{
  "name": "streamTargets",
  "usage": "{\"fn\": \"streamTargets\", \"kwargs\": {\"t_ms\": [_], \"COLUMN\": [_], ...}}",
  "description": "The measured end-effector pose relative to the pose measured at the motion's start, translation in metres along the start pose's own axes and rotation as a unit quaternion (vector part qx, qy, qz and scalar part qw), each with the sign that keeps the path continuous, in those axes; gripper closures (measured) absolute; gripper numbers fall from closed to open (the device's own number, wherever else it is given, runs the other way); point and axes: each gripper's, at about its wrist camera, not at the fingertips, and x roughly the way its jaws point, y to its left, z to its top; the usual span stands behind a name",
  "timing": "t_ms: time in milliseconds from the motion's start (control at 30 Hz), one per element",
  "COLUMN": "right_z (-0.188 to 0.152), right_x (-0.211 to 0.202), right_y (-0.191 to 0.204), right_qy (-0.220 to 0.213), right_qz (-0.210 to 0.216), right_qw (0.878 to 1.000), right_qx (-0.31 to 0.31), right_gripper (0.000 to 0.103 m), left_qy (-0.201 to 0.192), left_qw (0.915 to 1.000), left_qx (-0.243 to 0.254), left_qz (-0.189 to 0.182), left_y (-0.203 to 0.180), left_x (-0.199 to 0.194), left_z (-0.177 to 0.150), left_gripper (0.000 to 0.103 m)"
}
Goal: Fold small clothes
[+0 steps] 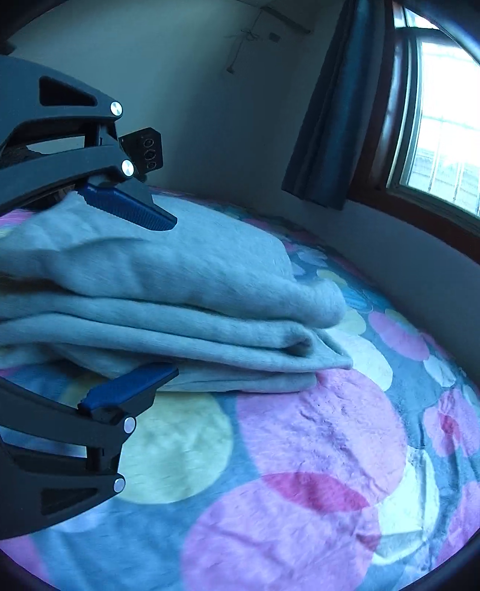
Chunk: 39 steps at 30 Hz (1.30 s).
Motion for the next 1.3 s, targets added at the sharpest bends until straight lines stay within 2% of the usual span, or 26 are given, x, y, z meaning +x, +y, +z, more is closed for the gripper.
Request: {"fn": "streamTargets", "kwargs": {"t_ms": [67,100,200,267,367,400,433,500,567,700,733,800,933,1000,1033,1133,1233,1300], "right_z": [0.002,0.001,-0.002,0.001,0.011,0.016,0.023,0.041,0.058,0.08,0.084,0.091,0.088,0.08,0.073,0.043,0.01,-0.009], "right_x": [0.009,0.016,0.019,0.016,0.009,0.009,0.008,0.013,0.025,0.047,0.052,0.062,0.049,0.04,0.035,0.015,0.0,-0.011], "right_y": [-0.008,-0.019,-0.039,-0.03,-0.017,-0.014,-0.012,-0.012,-0.016,-0.02,-0.024,-0.033,-0.04,-0.035,-0.035,-0.025,-0.018,-0.014], "right_qy": [0.003,0.016,0.013,0.008,0.005,0.002,-0.006,-0.017,-0.01,-0.007,-0.009,0.0,-0.01,-0.01,-0.006,-0.001,0.015,0.005], "right_qz": [-0.018,-0.015,0.024,0.036,0.037,0.034,0.027,0.017,0.018,-0.003,-0.016,-0.029,-0.015,-0.005,-0.001,0.004,0.013,0.013], "right_qw": [1.0,1.0,0.998,0.999,0.999,0.999,0.999,0.999,0.999,0.999,0.999,0.998,0.998,0.998,0.998,0.999,0.999,0.999], "right_qx": [0.003,0.02,0.051,0.039,0.026,0.022,0.019,0.021,0.033,0.036,0.04,0.058,0.064,0.067,0.068,0.052,0.048,0.041], "right_gripper": [0.068,0.075,0.076,0.075,0.063,0.048,0.032,0.031,0.031,0.031,0.043,0.055,0.057,0.052,0.044,0.031,0.027,0.023], "left_qy": [0.021,0.032,0.032,0.028,0.019,0.011,0.007,0.005,0.013,0.023,0.029,0.034,0.032,0.027,0.028,0.037,0.035,0.041], "left_qw": [0.9995,0.9995,0.9989,0.9987,0.9994,0.9997,0.9999,0.9999,0.9996,0.9989,0.9987,0.9984,0.9987,0.9986,0.9982,0.9952,0.9962,0.9969], "left_qx": [0.006,-0.002,-0.029,-0.031,-0.023,-0.016,-0.011,-0.013,-0.027,-0.04,-0.042,-0.041,-0.023,-0.038,-0.05,-0.09,-0.078,-0.067], "left_qz": [0.02,0.01,-0.019,-0.027,-0.02,-0.014,-0.009,0.006,0.002,0.006,0.008,0.017,0.031,0.024,0.02,-0.009,-0.014,-0.009], "left_y": [0.007,0.012,0.021,0.02,0.017,0.017,0.018,0.024,0.034,0.04,0.043,0.045,0.038,0.037,0.038,0.037,0.023,0.012], "left_x": [0.02,0.029,0.035,0.03,0.021,0.019,0.02,0.026,0.036,0.059,0.062,0.07,0.079,0.072,0.069,0.051,0.029,0.018], "left_z": [0.006,0.003,-0.007,-0.005,0.009,0.015,0.021,0.032,0.041,0.052,0.054,0.057,0.067,0.065,0.063,0.045,0.017,-0.004], "left_gripper": [0.033,0.04,0.04,0.04,0.034,0.028,0.027,0.024,0.02,0.02,0.02,0.023,0.023,0.023,0.023,0.023,0.022,0.022]}}
